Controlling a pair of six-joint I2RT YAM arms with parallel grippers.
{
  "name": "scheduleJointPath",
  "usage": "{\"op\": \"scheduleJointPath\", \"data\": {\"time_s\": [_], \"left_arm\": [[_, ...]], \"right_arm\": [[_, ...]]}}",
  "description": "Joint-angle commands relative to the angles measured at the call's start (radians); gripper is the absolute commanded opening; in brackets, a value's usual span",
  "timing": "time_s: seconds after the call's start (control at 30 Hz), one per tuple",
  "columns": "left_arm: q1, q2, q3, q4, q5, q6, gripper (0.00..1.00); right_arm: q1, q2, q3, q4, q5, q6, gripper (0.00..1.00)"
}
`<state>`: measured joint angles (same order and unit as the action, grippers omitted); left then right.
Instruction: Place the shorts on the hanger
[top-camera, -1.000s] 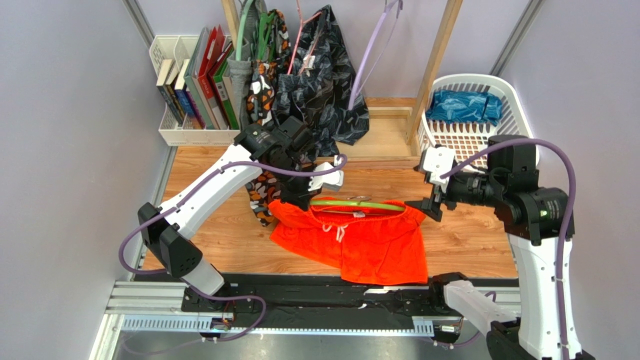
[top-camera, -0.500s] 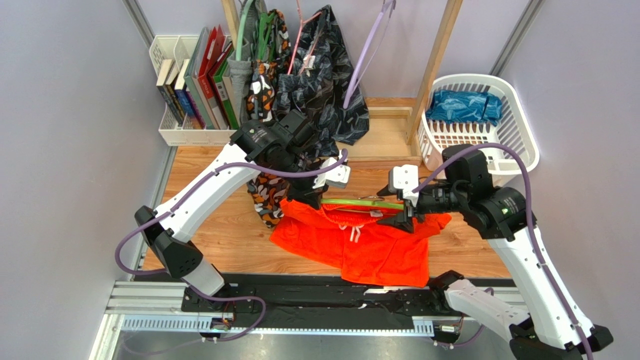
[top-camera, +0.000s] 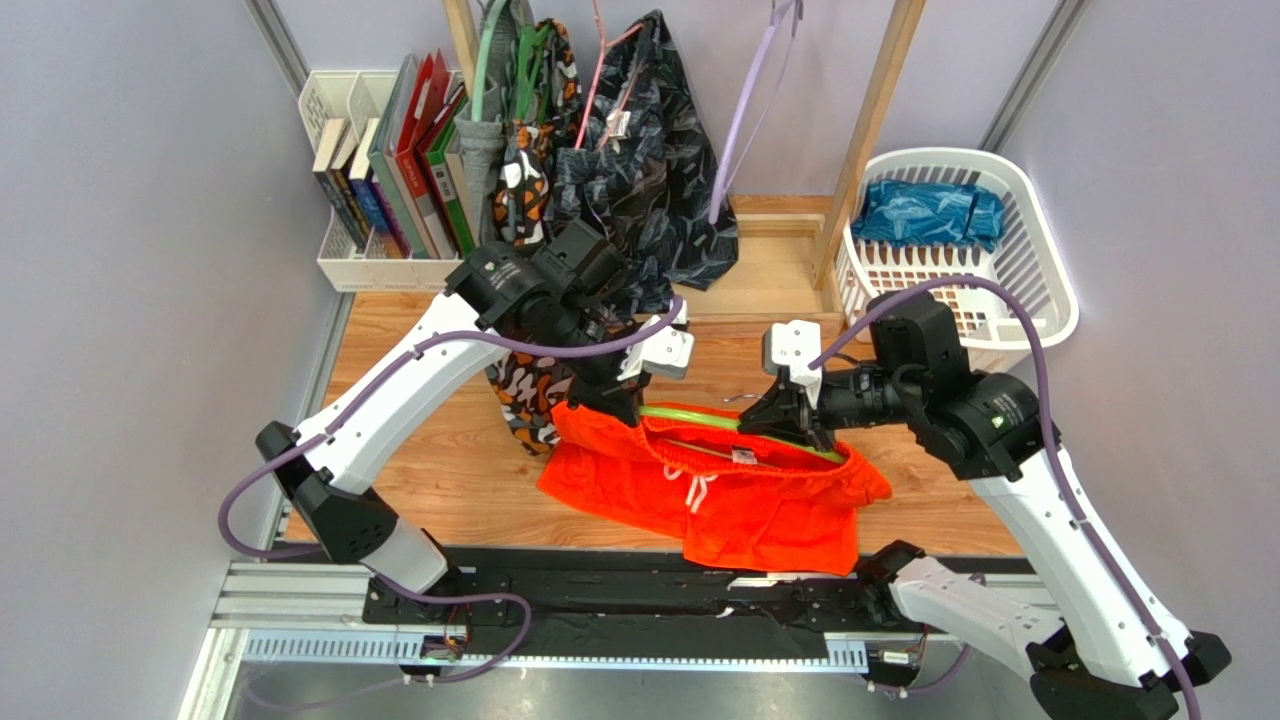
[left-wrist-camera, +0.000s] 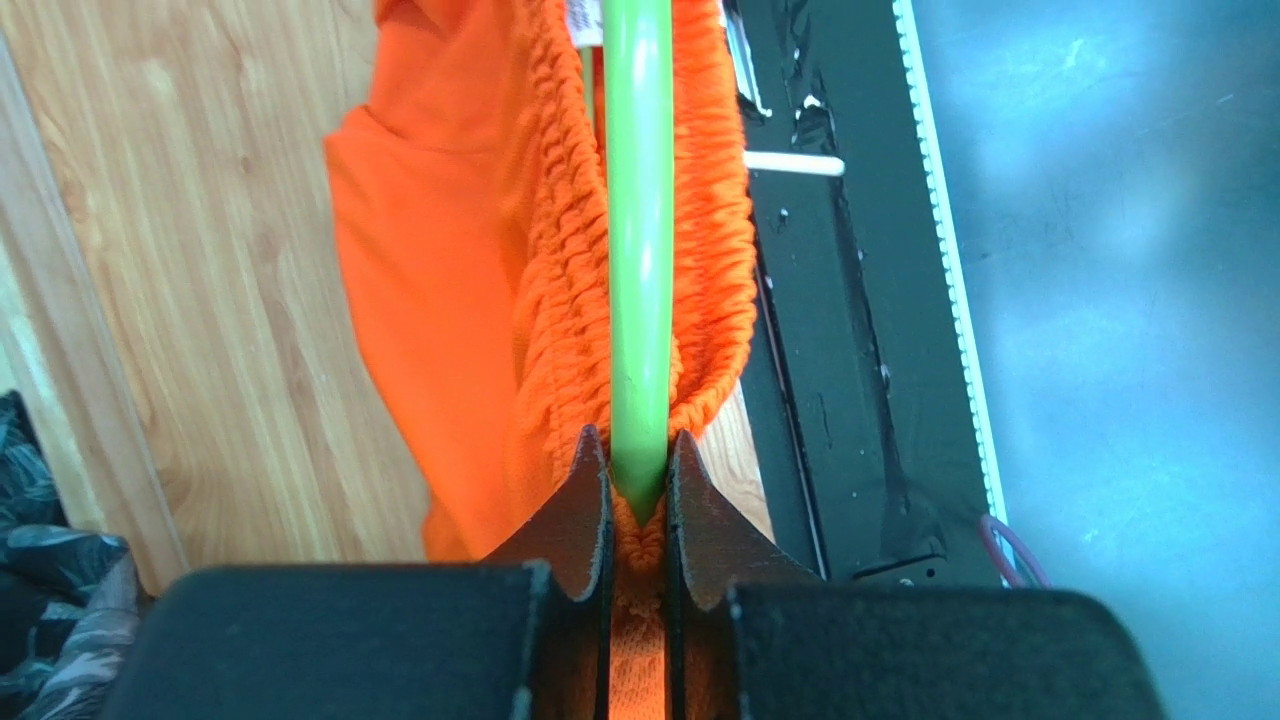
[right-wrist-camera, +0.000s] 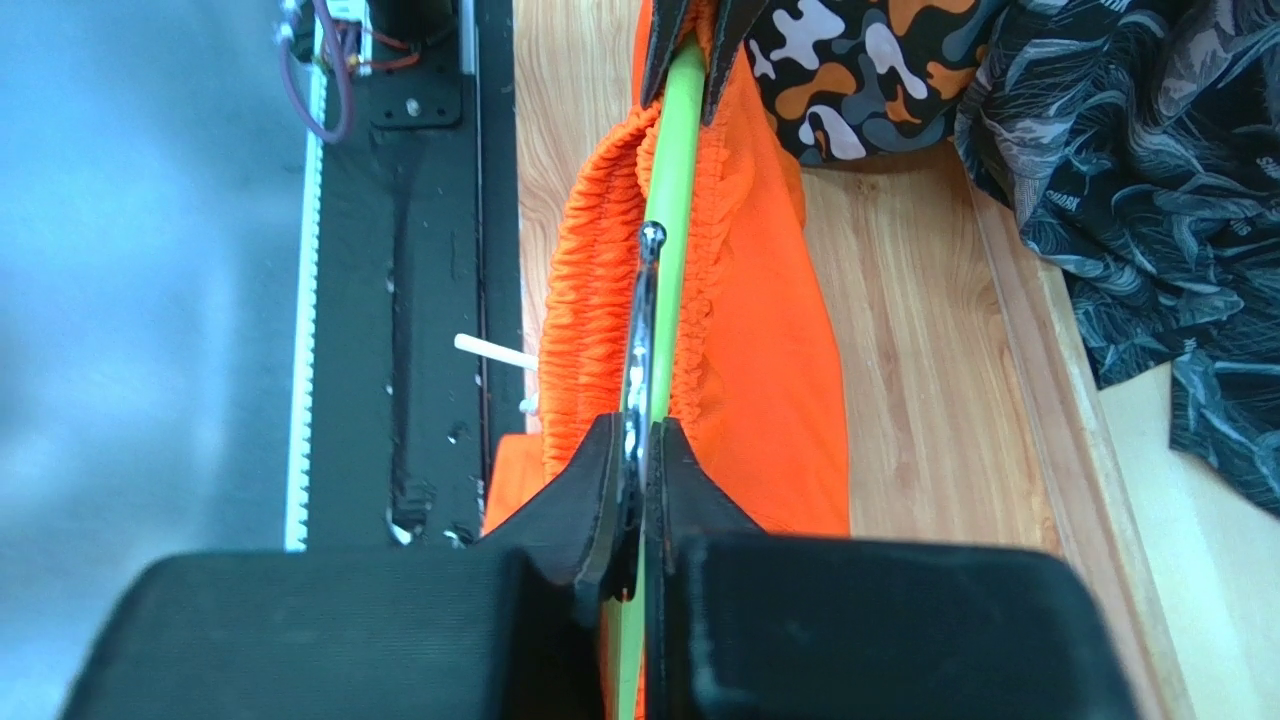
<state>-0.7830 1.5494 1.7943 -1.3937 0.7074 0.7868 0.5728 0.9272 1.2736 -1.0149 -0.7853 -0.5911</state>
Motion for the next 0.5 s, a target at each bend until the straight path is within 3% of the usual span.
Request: {"op": "scheduleJointPath", "data": {"time_s": [0.0,0.07,0.13,0.17,0.2,0.37,0.47], "left_arm": [[0.001,-0.049,0.037,0.168,0.104,-0.006,0.00],[0.001,-0.032,0.043,0.183,0.089,-0.029,0.00],[0.001,-0.037,0.043,0.232,0.052,-0.093,0.26],[0.005,-0.047,0.030,0.286,0.041,-0.124,0.45],[0.011,-0.064,0.016,0.323,0.032,-0.158,0.50],[0.119,-0.251,-0.134,0.609,0.026,-0.360,0.69],[0.145,-0.313,-0.150,0.602,0.007,-0.334,0.71]], "right_arm": [[0.013,-0.025,-0.007,0.031,-0.038,0.184,0.00],[0.015,-0.022,0.015,0.062,-0.010,0.273,0.00],[0.015,-0.016,0.050,0.101,0.023,0.353,0.00],[0.015,-0.016,0.062,0.114,0.059,0.376,0.00],[0.015,-0.014,0.076,0.114,0.075,0.393,0.00],[0.015,-0.025,0.133,0.084,0.113,0.407,0.00],[0.013,-0.022,0.151,0.082,0.165,0.425,0.00]]}}
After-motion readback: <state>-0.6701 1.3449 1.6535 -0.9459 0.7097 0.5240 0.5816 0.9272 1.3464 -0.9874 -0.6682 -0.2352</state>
